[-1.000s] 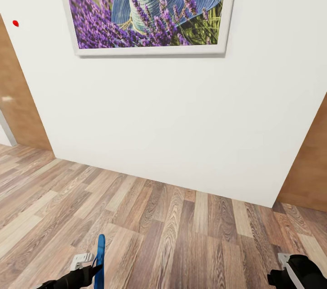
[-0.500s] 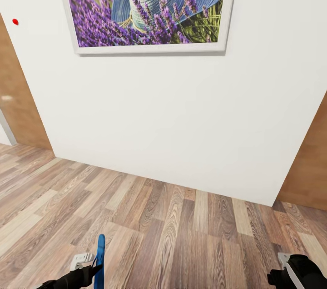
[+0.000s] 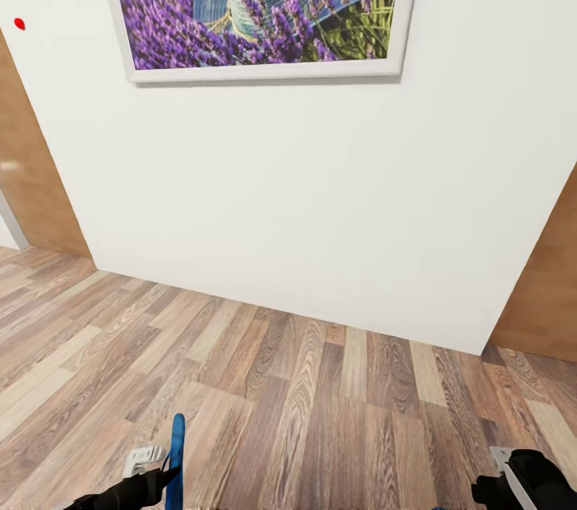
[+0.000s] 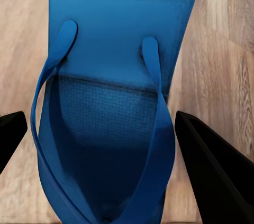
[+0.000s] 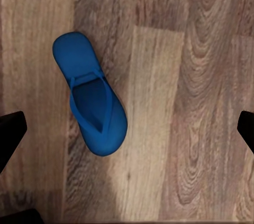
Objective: In the bedroom, move the book from the bed onto either nightstand, and place the two sandals side by side next to the bed.
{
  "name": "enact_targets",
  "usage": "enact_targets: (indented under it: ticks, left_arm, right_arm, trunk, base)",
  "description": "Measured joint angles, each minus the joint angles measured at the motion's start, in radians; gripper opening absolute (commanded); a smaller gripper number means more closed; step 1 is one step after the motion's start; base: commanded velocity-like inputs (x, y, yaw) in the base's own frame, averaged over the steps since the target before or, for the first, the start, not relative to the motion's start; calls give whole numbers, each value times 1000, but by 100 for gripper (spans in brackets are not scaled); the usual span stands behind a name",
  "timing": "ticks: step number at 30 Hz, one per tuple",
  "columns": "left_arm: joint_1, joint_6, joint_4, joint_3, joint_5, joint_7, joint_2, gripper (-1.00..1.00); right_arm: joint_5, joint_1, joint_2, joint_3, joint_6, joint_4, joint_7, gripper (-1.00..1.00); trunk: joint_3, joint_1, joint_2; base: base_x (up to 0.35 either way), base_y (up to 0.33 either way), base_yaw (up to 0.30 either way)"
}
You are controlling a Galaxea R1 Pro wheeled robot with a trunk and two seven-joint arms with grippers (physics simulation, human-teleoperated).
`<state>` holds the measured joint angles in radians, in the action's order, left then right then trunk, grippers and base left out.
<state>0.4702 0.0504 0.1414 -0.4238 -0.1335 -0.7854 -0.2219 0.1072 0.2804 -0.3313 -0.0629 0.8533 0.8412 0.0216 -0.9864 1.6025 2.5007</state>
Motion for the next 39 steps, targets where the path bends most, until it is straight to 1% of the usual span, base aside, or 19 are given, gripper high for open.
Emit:
enact_targets:
  ticks: [4,5,8,10,11,12,13,14,16,17,18,19,20,22,23,24,27,29,39]
  left_arm:
    - [0,-6,4,-3,2,-4,-3,-100]
    - [1,-8,4,-5,4,-5,-3,-100]
    - [9,-50,7,-4,7,-9,-6,-100]
    - [14,-123,49,-8,9,-10,-5,-100]
    - [15,-166,92,-8,11,-11,-2,-100]
    - [16,-191,119,-7,11,-11,0,-100]
    - [16,-236,173,-7,15,-11,4,-100]
    - [16,-260,202,-5,13,-12,8,-100]
    - [17,-360,301,-4,16,-11,29,-100]
    - [17,-384,325,-3,13,-11,33,-100]
    - [17,-430,369,-3,18,-13,40,-100]
    - [17,-469,410,-3,22,-23,45,-100]
    - [17,-485,428,-3,23,-32,47,-100]
    - [17,-530,470,-3,46,-90,50,-100]
    - [17,-536,476,-3,49,-107,50,-100]
    - [17,-545,484,-3,57,-138,50,-100]
    - [17,-553,494,-3,64,-175,49,-100]
    - [17,-556,497,-3,66,-188,49,-100]
    - [17,-554,498,-1,66,-197,53,-100]
  right_arm:
    - [1,0,0,0,0,0,-1,100]
    - [1,0,0,0,0,0,-1,100]
    - [1,0,0,1,0,0,-1,100]
    - [1,0,0,1,0,0,-1,100]
    - [1,0,0,1,0,0,-1,100]
    - [1,0,0,1,0,0,-1,100]
    - [1,0,0,1,0,0,-1,100]
    - [1,0,0,1,0,0,-1,100]
    - [1,0,0,1,0,-1,-1,100]
    - [1,0,0,1,0,-1,-1,100]
    - [1,0,0,1,0,-1,-1,100]
    - [1,0,0,1,0,-1,-1,100]
    - [1,0,0,1,0,-1,-1,100]
    - [1,0,0,1,0,-2,-1,100]
    - [1,0,0,1,0,-2,-1,100]
    - [1,0,0,1,0,-2,-1,100]
    - [1,0,0,2,0,-3,-1,100]
    - [1,0,0,2,0,-3,-1,100]
    - [1,0,0,3,0,-2,0,100]
  trunk:
    - [-15,2,1]
    - [-16,2,1]
    - [-16,2,1]
    - [-16,2,1]
    - [-15,2,1]
    - [-16,2,1]
    - [-15,2,1]
    - [-15,2,1]
    - [-15,2,1]
    - [-16,2,1]
    - [-15,2,1]
    - [-15,2,1]
    - [-16,2,1]
    - [-23,3,1]
    - [-27,3,2]
    - [-31,4,2]
    - [-43,5,3]
    - [-50,6,3]
    - [-89,10,5]
  base:
    - [0,0,0]
    - [0,0,0]
    - [0,0,0]
    - [0,0,0]
    - [0,0,0]
    - [0,0,0]
    - [0,0,0]
    - [0,0,0]
    - [0,0,0]
    - [0,0,0]
    - [0,0,0]
    - [0,0,0]
    - [0,0,0]
    - [0,0,0]
    - [0,0,0]
    - [0,0,0]
    - [0,0,0]
    - [0,0,0]
    - [0,0,0]
